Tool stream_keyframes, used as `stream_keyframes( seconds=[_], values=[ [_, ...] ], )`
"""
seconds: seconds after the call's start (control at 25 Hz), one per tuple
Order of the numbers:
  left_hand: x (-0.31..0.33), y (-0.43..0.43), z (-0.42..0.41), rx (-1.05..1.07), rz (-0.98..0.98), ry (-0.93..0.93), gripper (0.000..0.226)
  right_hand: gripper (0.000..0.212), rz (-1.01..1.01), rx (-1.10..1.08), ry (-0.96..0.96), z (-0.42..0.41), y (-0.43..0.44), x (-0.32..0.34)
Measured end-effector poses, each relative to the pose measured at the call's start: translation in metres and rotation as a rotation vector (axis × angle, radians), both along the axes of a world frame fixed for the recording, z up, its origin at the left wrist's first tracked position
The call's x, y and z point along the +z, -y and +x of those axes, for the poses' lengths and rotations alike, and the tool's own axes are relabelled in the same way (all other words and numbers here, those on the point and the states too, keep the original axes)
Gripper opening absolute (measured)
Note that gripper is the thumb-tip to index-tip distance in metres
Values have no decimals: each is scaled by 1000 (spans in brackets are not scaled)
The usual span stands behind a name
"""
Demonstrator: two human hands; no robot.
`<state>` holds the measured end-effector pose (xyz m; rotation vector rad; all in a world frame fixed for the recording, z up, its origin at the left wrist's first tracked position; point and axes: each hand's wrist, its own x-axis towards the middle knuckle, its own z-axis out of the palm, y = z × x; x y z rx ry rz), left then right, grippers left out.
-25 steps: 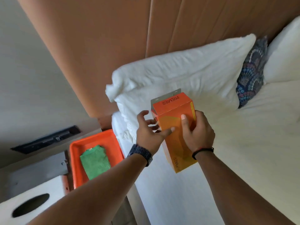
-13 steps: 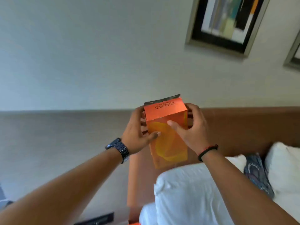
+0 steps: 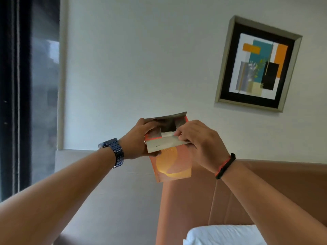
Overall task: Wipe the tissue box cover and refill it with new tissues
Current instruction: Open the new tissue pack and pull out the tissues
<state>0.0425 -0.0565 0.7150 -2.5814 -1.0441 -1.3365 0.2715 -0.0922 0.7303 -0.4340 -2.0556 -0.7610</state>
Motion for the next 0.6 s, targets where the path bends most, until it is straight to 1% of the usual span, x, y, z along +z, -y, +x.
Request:
stream_keyframes(
  seconds=[0.12, 0.16, 0.28, 0.32, 0.36, 0.44, 0.48, 0.56, 0.6],
  values=[
    [5, 14, -1, -16, 97, -20, 86, 3, 54, -105, 208, -2, 17, 8],
    [5, 17, -1, -15, 123, -14, 87, 8, 52, -163, 270, 0, 21, 11],
    [4, 23, -1, 16, 148, 17, 92, 43, 3, -334, 423, 9, 31, 20],
    [4, 24, 0, 50, 168, 23, 91, 51, -1, -366, 455, 12, 33, 22],
    [4, 25, 2, 83, 207, 22, 90, 55, -4, -385, 469, 13, 34, 24],
    [2, 24, 6, 121, 291, 12, 89, 56, -60, -408, 441, 16, 36, 28],
    [2, 23, 8, 126, 320, 13, 89, 56, -108, -404, 389, 16, 37, 30],
    [1, 21, 11, 110, 399, 22, 91, 52, -209, -409, 232, 18, 36, 31],
    [1, 18, 12, 99, 446, 24, 92, 44, -257, -437, 142, 19, 34, 32]
  ],
)
